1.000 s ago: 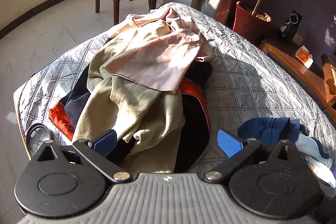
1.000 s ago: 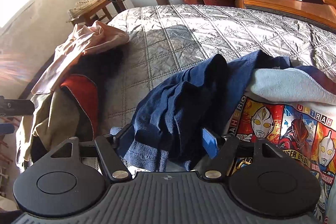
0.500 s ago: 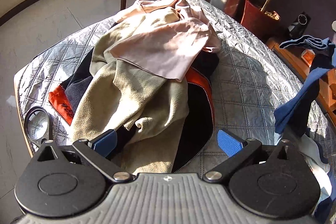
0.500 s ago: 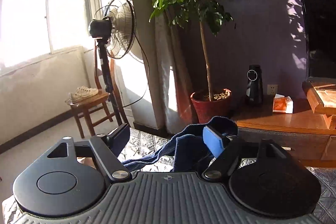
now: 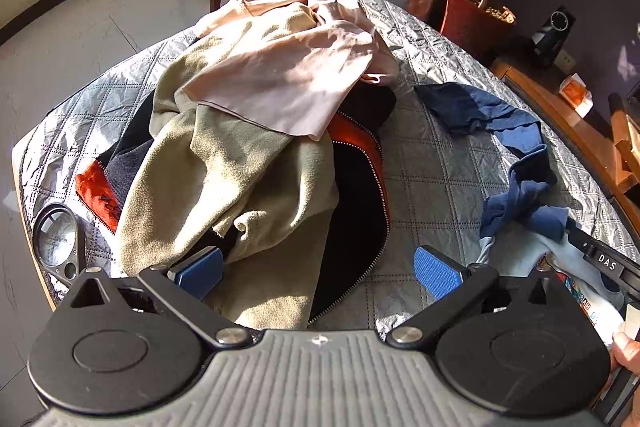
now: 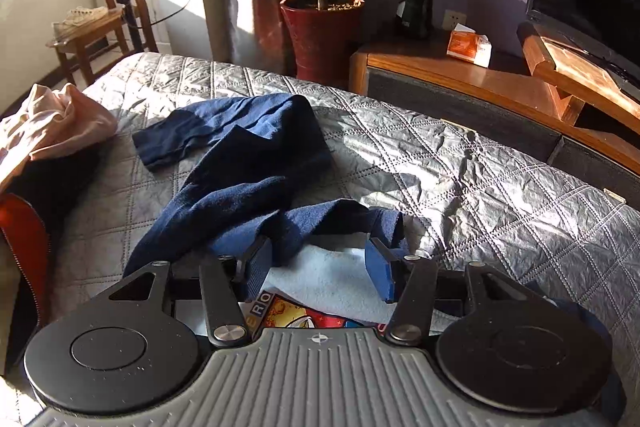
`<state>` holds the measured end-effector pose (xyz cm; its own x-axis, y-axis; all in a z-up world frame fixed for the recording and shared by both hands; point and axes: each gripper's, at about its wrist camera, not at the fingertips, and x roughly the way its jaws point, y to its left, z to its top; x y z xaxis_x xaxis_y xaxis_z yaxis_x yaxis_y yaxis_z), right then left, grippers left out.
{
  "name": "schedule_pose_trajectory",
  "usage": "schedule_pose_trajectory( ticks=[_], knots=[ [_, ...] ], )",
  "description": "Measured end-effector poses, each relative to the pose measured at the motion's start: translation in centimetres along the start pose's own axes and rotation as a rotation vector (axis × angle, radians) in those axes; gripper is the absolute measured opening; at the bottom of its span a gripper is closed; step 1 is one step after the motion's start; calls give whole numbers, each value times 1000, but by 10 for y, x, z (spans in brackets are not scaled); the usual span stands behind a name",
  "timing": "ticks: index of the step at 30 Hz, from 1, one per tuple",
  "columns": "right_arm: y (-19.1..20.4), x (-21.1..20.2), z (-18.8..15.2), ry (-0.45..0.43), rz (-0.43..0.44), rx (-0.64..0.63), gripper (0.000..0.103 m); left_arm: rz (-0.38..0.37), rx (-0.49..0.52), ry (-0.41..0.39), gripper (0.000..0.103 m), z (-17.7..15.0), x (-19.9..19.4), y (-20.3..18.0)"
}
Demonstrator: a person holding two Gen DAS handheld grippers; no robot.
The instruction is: Fold clothes
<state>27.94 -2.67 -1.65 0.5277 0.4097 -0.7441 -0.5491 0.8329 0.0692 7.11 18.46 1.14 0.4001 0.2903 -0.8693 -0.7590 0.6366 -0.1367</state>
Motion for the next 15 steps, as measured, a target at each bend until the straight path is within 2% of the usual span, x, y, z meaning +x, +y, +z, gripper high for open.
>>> schedule_pose_trajectory(
  ticks=[2, 4, 5, 6, 7, 9, 11, 13, 14, 15],
  knots=[
    [14, 4, -1, -4, 33, -67, 59, 6, 9, 2, 102, -1, 2, -2],
    [24, 13, -2, 12, 11, -129, 59, 7, 16, 8, 102, -2, 3, -4],
    [27, 17, -2, 17, -11, -150, 55, 7, 22, 8, 102, -3, 3, -5],
    [29, 22, -2, 21, -37, -169, 22, 7, 29, 8, 102, -4, 3, -7],
    [30, 26, 0, 17, -68, -180, 0, 7, 35, 8, 102, -5, 3, -8],
    [29, 35, 5, 2, -131, -199, 0, 6, 48, 8, 102, -7, 4, -11],
    [29, 29, 20, -113, -190, -177, 0, 8, 55, 7, 102, -7, 4, -13],
    [27, 20, 34, -221, -225, -123, 22, 14, 56, 9, 102, -7, 5, -12],
    [23, 13, 41, -242, -187, -59, 38, 16, 54, 11, 102, -7, 6, -12],
    [20, 9, 45, -236, -106, -10, 51, 18, 48, 13, 102, -7, 6, -10]
  ],
)
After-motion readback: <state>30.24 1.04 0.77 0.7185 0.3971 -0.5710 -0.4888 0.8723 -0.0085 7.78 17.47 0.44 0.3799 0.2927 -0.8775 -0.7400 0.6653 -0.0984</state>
